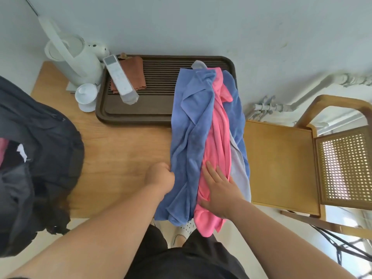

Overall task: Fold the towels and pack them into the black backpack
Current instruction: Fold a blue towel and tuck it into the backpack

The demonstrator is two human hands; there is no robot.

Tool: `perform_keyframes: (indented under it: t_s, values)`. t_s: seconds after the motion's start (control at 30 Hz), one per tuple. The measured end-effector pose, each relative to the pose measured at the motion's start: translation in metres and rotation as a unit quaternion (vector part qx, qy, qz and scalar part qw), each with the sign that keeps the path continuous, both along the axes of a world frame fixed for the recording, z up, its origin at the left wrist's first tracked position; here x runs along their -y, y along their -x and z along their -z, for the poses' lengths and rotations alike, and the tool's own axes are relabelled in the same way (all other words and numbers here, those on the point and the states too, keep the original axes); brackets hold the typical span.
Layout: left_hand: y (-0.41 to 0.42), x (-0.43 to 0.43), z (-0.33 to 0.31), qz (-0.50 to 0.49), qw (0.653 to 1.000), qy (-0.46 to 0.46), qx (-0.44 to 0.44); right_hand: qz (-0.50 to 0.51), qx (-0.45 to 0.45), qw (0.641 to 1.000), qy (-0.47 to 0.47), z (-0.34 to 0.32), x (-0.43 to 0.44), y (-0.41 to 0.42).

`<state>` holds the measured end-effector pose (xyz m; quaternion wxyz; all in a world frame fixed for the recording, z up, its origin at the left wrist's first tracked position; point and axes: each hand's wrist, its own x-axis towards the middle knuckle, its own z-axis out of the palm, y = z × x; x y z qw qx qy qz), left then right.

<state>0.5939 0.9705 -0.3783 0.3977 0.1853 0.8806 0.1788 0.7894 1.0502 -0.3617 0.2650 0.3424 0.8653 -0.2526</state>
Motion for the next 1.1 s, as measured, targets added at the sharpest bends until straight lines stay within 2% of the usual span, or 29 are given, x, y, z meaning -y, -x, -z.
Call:
perform_keyframes:
  t_s: [0.2, 0.33, 0.4, 0.5, 0.57, 0.6, 0.67, 0.7, 0.77, 0.83, 0.87, 0.93, 1.0, 1.1]
  values:
    - [0.0, 0.005, -0.023, -0.084, 0.99, -0.107, 0.047, -0.005, 0.025, 1.0, 0.018, -0.005, -0.003, 0.001]
    - [0.02, 0.026, -0.059, -0.105, 0.986, -0.118, 0.057, 0.027, 0.057, 0.998, 0.01, -0.018, -0.004, 0.025]
    - [0.034, 0.036, -0.083, -0.081, 0.99, -0.118, 0.0, 0.021, 0.077, 0.997, 0.0, -0.025, -0.007, 0.039]
    - [0.051, 0.047, -0.127, 0.034, 0.975, -0.135, -0.172, 0.015, 0.126, 0.991, -0.033, -0.041, -0.014, 0.051]
    - [0.057, 0.051, -0.16, 0.11, 0.952, -0.152, -0.243, 0.075, 0.047, 0.992, -0.087, -0.058, -0.021, 0.06]
    - [0.06, 0.051, -0.176, 0.149, 0.938, -0.162, -0.268, 0.114, -0.033, 0.985, -0.122, -0.069, -0.024, 0.068]
    - [0.066, 0.051, -0.205, 0.224, 0.911, -0.165, -0.306, 0.136, -0.231, 0.945, -0.186, -0.093, -0.029, 0.09]
    - [0.07, 0.052, -0.216, 0.258, 0.896, -0.163, -0.323, 0.112, -0.323, 0.921, -0.188, -0.107, -0.03, 0.104]
    - [0.077, 0.056, -0.235, 0.316, 0.853, -0.169, -0.379, 0.008, -0.431, 0.897, -0.098, -0.137, -0.023, 0.133]
    - [0.082, 0.062, -0.25, 0.362, 0.795, -0.209, -0.439, -0.097, -0.465, 0.88, -0.003, -0.166, -0.011, 0.157]
    - [0.084, 0.066, -0.258, 0.37, 0.776, -0.235, -0.454, -0.128, -0.476, 0.87, 0.011, -0.179, -0.005, 0.166]
    - [0.094, 0.072, -0.273, 0.353, 0.762, -0.282, -0.464, -0.12, -0.468, 0.876, -0.003, -0.194, 0.0, 0.175]
    - [0.108, 0.077, -0.284, 0.314, 0.777, -0.282, -0.467, -0.086, -0.428, 0.9, -0.018, -0.204, 0.002, 0.174]
    - [0.132, 0.079, -0.289, 0.316, 0.821, -0.152, -0.451, -0.11, -0.359, 0.922, -0.09, -0.212, 0.007, 0.167]
